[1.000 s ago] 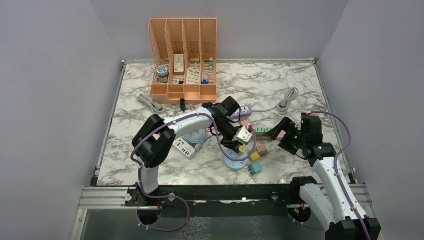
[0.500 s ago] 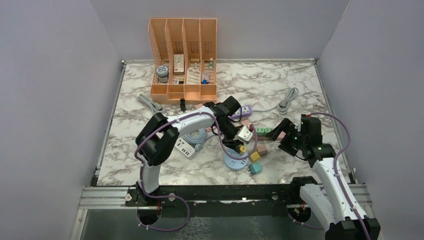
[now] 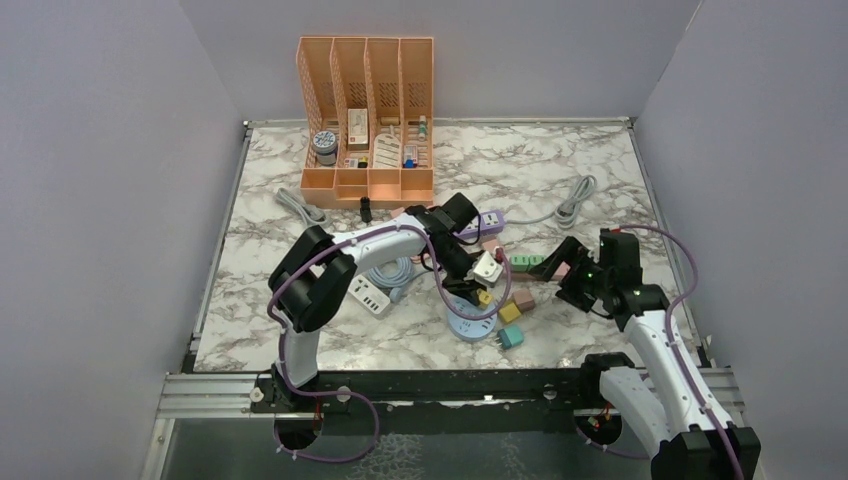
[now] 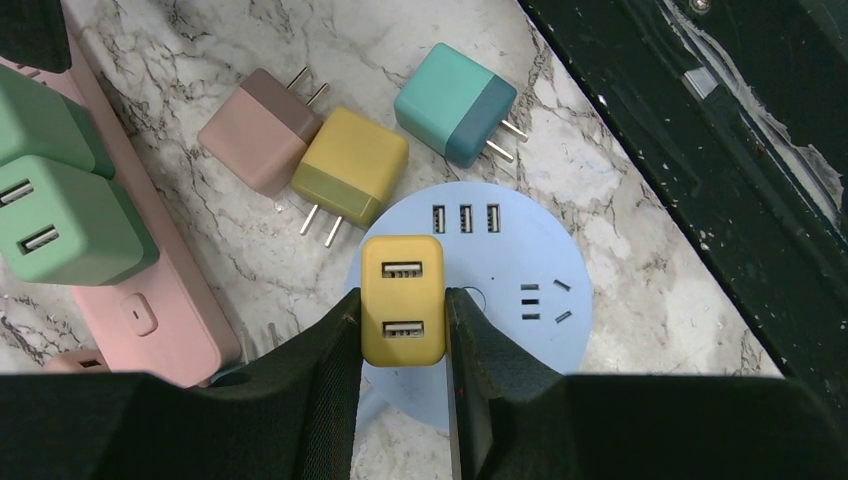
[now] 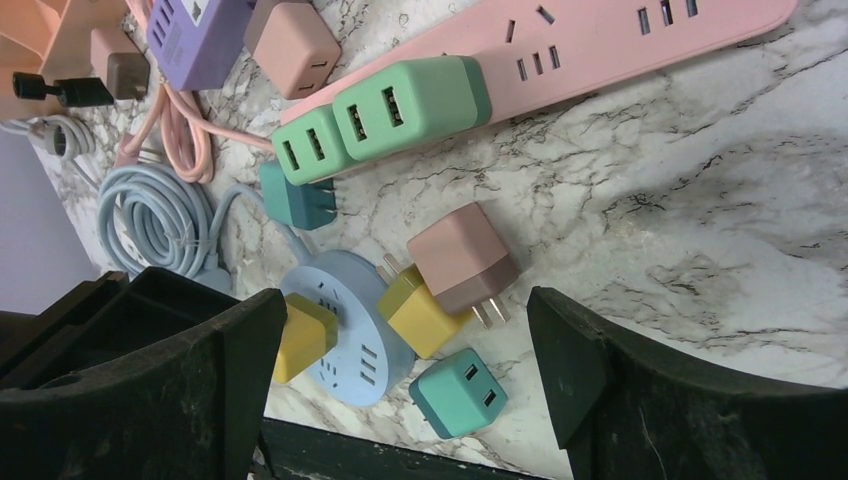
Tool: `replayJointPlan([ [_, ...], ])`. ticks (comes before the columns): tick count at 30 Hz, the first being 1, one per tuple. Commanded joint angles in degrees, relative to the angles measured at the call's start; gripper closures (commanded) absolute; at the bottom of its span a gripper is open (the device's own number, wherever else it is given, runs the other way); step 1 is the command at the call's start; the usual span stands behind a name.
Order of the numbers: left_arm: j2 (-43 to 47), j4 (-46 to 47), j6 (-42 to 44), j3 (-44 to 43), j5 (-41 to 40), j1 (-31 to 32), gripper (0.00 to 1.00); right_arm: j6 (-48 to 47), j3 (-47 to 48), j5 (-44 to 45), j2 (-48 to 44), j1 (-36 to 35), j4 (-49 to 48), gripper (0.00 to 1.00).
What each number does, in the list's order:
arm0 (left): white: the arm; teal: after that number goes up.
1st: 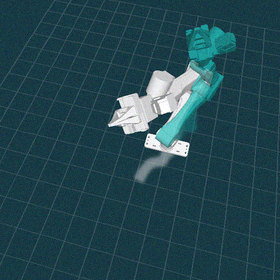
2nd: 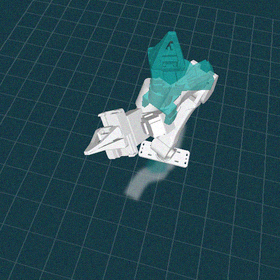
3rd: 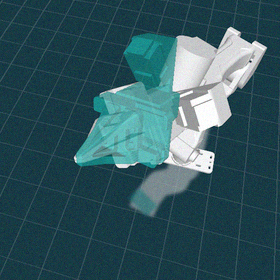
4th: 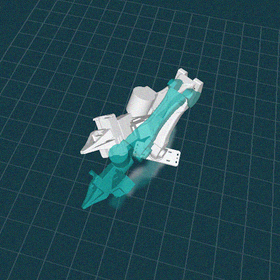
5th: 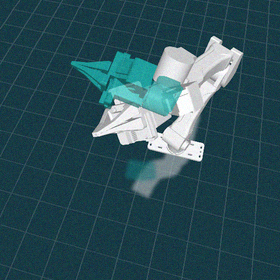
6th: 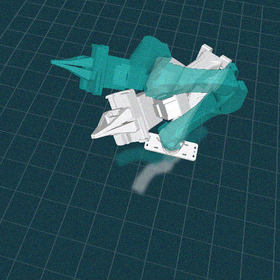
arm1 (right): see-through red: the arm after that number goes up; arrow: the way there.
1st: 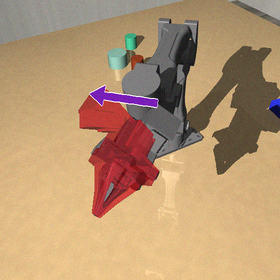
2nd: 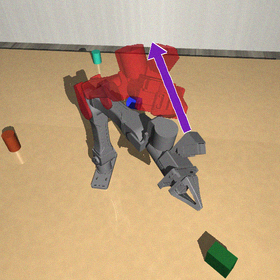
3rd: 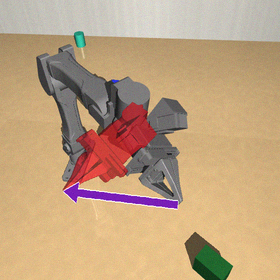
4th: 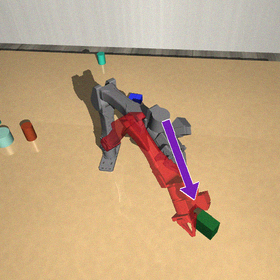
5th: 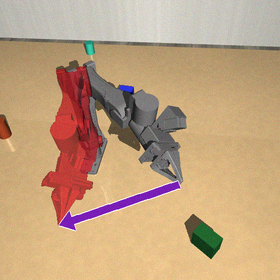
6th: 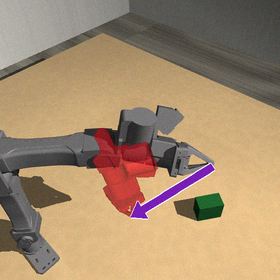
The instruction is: Insert the plug
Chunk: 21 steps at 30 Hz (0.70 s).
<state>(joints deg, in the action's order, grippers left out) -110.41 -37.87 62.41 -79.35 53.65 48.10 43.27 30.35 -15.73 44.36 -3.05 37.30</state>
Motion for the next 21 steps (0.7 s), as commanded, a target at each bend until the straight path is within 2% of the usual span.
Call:
replayJointPlan([
  [1, -3.16, -0.48, 0.39, 5.27, -9.36, 0.68, 1.0, 0.01, -0.64, -0.08, 0.8, -0.2, -2.61, 0.09],
  [12, -7.01, 0.23, -2.72, 4.03, -18.33, 1.27, 1.0, -0.29, -0.82, -0.36, 2.5, -0.2, -3.64, 0.09],
  [21, -8.41, 0.43, -4.17, 4.65, -22.16, 2.51, 1.0, -0.45, -0.86, -0.01, 2.57, -0.16, -3.72, 0.09],
])
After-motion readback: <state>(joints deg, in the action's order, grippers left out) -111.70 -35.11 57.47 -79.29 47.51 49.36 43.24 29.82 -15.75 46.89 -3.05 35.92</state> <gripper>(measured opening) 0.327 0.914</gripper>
